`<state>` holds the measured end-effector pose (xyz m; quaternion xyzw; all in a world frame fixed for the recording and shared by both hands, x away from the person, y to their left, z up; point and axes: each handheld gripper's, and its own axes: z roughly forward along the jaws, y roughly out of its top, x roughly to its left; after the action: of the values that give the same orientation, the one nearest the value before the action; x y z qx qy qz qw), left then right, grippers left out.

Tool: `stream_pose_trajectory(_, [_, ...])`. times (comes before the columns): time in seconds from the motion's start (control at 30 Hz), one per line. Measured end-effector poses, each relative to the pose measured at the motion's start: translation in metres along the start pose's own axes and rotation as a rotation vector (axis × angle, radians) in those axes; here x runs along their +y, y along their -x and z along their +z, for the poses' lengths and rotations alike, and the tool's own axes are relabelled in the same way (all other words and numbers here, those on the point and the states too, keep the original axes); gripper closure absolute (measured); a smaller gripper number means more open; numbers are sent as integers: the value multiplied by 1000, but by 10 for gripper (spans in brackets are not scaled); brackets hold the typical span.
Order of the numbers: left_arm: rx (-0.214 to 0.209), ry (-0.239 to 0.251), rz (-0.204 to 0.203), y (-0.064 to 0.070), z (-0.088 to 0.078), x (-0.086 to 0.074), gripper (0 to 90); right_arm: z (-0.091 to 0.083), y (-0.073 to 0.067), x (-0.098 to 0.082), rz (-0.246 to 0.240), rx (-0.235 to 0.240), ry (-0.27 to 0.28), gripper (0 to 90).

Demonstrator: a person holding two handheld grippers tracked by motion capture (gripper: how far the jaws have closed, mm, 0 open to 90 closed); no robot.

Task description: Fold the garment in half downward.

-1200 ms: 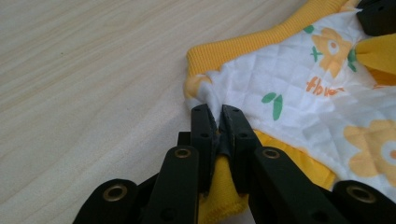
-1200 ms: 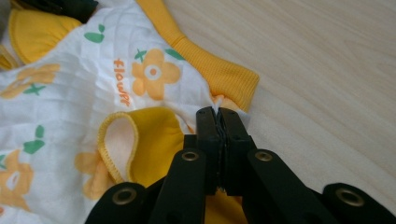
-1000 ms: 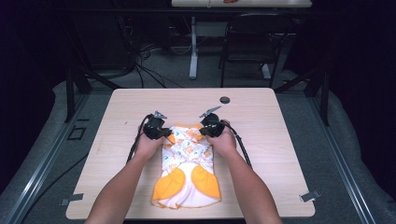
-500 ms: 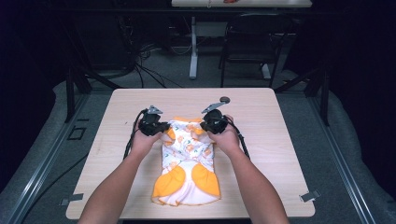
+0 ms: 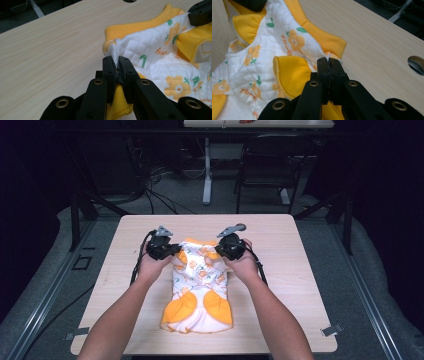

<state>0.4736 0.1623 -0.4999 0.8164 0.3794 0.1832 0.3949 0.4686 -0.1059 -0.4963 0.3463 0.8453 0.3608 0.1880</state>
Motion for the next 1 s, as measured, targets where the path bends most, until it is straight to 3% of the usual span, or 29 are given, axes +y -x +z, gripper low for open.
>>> stream_pose_trajectory(0.67, [7,70,24,-1,-26,18,844,-32,-7,31,-99,-56,65,881])
stream_pose_trajectory(1.0, [-25,74,52,7,-33,6,844,-40,-17,19,-156,-48,49,880])
